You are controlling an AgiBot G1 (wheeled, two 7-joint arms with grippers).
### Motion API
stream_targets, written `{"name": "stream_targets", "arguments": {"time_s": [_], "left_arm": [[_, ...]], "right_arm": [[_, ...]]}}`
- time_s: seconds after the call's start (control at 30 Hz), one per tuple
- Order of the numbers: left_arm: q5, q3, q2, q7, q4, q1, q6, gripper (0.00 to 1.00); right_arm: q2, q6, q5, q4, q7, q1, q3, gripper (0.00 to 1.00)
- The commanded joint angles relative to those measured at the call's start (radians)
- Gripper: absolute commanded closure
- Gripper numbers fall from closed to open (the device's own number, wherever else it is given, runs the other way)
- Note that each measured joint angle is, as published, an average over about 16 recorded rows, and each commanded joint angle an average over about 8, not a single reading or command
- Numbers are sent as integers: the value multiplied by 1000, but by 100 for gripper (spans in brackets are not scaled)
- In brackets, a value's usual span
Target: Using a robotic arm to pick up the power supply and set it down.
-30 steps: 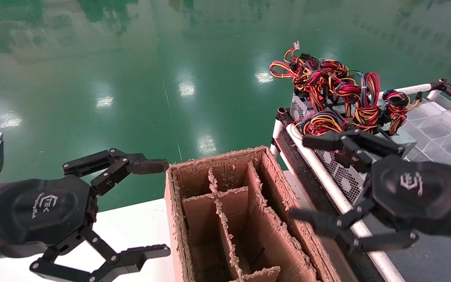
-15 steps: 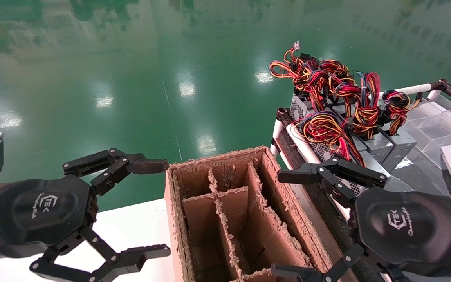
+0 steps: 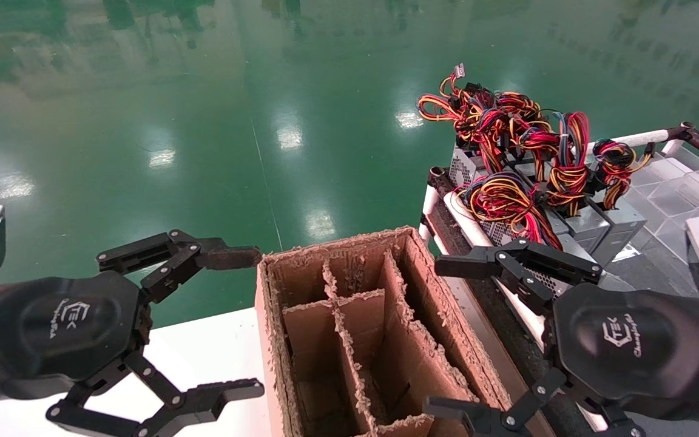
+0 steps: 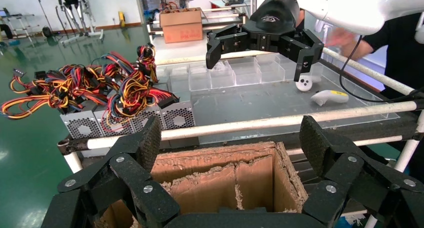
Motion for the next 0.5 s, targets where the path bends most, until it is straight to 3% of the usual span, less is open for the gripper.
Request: {"name": "stream_targets", "arguments": {"time_s": [0.03,0.5], "left_arm": [[0,0,0,0,0,0,0,0],[0,0,0,0,0,0,0,0]], "right_arm": [[0,1,0,-1,0,0,0,0],[1,2,-2,-3,-1,1,2,0]]}}
